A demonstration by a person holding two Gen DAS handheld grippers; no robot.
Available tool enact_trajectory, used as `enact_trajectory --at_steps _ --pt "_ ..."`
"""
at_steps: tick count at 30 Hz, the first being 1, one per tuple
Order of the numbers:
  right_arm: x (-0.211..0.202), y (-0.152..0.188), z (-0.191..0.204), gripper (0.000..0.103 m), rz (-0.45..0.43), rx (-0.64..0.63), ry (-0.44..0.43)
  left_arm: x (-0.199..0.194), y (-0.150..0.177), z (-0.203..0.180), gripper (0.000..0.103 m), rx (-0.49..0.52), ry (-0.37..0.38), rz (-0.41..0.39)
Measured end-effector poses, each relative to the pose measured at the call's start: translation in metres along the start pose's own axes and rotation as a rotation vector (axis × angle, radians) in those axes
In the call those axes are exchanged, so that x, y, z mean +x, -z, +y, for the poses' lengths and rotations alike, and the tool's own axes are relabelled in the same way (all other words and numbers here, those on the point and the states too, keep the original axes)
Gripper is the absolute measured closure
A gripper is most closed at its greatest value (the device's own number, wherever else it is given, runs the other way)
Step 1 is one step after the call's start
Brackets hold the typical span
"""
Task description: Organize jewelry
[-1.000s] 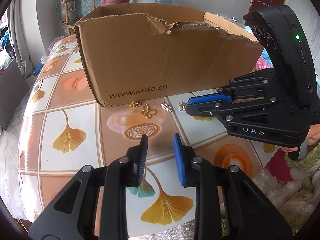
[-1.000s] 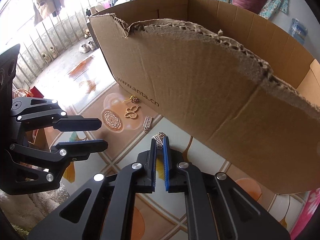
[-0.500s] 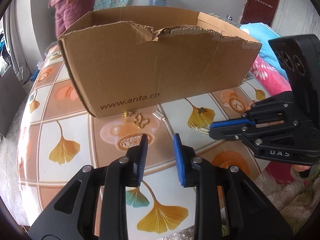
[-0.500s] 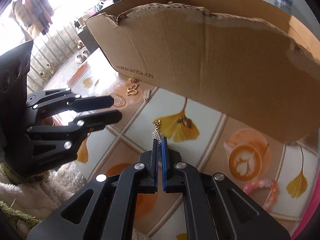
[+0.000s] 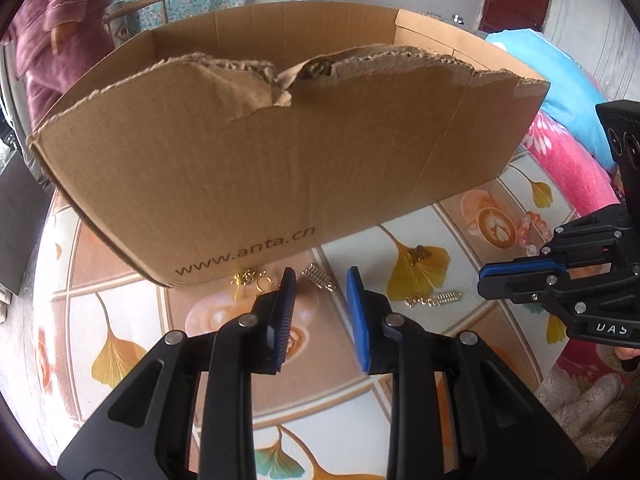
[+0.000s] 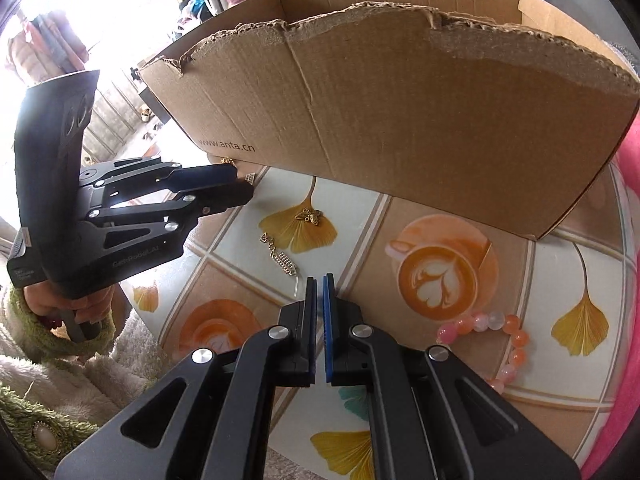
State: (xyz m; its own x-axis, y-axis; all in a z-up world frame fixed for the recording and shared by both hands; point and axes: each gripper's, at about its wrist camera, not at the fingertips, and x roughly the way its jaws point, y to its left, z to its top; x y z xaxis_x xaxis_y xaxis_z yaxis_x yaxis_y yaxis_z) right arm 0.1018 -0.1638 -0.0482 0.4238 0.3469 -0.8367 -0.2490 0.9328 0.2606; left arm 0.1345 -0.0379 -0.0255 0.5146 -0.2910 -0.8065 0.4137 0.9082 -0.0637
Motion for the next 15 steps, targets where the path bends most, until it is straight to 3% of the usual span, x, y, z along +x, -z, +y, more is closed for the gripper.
enact_trajectory --at_steps 4,11,15 --pt "-0.006 0.003 -0.014 0.100 -0.010 0.011 -0.018 0.004 -0.004 0.002 0.081 0.004 -0.002 0.006" --pt "-0.013 0.008 -0.025 0.100 -0.024 0.031 -0.035 0.009 -0.008 -0.004 0.098 0.052 -0.030 0.016" --pt "-0.014 0.010 -0.031 0.100 -0.029 0.039 -0.039 0.006 -0.004 -0.008 0.099 0.060 -0.012 0.019"
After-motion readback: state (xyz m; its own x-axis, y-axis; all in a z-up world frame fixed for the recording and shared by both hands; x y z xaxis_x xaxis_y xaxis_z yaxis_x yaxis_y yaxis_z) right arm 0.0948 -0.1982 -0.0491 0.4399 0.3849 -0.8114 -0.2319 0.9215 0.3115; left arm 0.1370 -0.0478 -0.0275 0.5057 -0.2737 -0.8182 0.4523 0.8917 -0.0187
